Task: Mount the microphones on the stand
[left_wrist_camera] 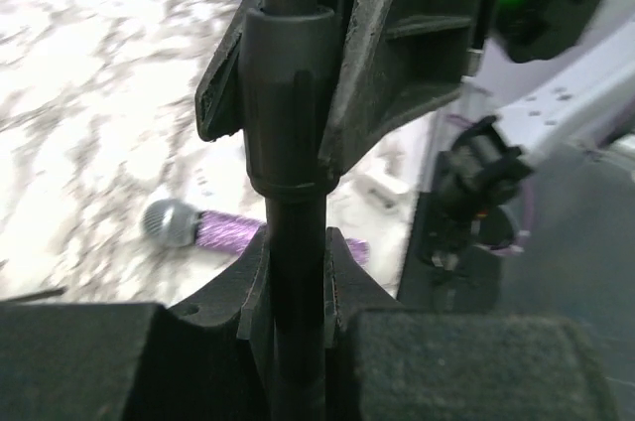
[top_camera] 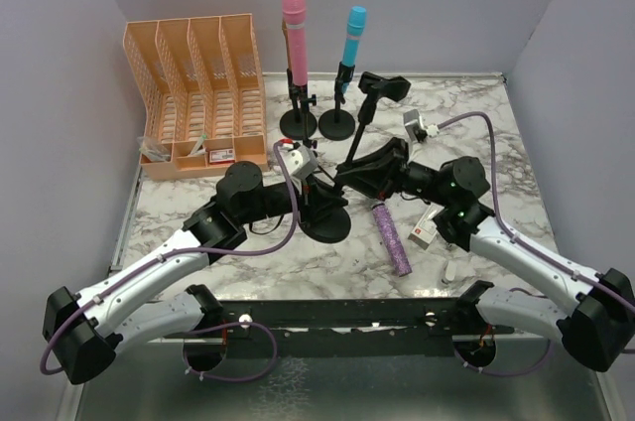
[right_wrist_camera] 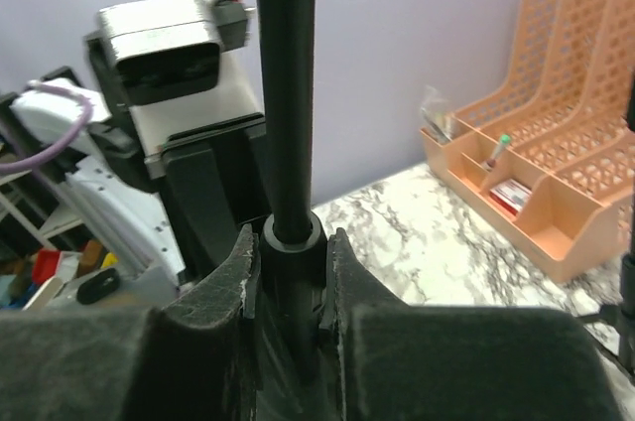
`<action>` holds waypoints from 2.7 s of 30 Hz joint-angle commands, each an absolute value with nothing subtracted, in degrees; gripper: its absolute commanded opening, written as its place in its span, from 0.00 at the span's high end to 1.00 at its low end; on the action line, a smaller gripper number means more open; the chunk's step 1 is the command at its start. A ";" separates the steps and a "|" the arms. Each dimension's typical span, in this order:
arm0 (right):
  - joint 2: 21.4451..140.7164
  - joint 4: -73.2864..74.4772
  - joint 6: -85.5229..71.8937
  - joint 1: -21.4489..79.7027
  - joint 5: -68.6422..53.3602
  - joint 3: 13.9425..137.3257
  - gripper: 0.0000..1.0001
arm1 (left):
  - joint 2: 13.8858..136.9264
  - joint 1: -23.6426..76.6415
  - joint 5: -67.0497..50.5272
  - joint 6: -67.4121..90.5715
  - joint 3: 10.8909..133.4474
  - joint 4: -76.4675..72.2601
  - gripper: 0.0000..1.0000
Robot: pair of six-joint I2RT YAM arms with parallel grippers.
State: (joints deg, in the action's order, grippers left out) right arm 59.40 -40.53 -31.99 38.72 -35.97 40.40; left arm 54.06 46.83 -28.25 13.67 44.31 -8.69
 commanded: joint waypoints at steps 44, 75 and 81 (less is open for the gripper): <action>69.10 -23.69 -36.14 39.46 -5.23 55.37 0.52 | 46.86 47.11 -10.29 10.71 31.74 -19.79 1.00; 77.71 -53.26 -18.59 43.75 -19.52 42.47 0.99 | 27.74 47.11 5.80 16.61 30.87 -9.26 0.16; 82.48 -58.69 -12.43 46.41 -23.30 42.67 0.99 | 28.48 47.08 5.83 16.70 32.85 -7.91 0.10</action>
State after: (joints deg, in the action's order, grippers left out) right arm 80.40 -48.84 -17.23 44.77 -20.49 41.89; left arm 27.97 47.00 4.14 16.14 30.48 -10.15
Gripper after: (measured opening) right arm 0.255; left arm 0.888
